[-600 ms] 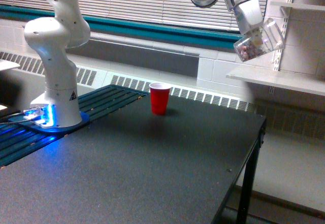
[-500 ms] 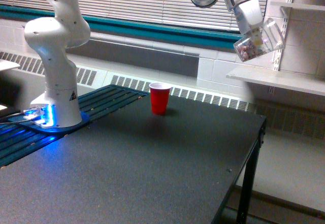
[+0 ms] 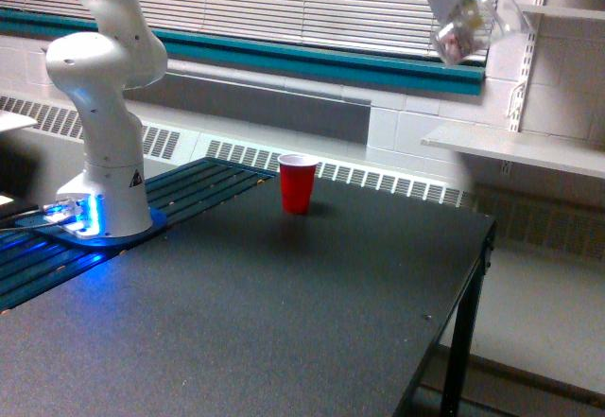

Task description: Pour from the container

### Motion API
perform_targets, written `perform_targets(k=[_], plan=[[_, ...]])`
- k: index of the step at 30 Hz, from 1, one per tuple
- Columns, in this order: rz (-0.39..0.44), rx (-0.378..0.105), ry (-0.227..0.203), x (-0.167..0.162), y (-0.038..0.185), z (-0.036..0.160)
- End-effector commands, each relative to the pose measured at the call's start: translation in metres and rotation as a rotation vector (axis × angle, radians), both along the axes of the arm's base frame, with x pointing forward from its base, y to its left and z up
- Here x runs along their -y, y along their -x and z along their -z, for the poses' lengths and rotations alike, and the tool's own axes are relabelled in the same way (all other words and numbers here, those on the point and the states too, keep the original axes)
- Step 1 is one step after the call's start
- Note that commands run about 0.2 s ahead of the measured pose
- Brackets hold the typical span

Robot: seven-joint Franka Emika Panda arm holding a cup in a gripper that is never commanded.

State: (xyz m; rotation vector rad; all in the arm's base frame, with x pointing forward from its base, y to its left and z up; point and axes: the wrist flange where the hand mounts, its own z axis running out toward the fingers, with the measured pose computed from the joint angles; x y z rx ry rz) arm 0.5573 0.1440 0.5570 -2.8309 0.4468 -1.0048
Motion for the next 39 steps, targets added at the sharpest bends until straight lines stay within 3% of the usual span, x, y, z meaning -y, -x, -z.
perform_targets(k=[1,12,23,39], plan=[[-0.076,0.011,0.016,-0.048,0.031,0.01],[-0.152,-0.026,0.028,-0.089,0.07,0.055],[-0.24,-0.061,0.092,-0.128,0.116,0.102],[-0.374,-0.08,0.15,-0.172,0.195,0.133]])
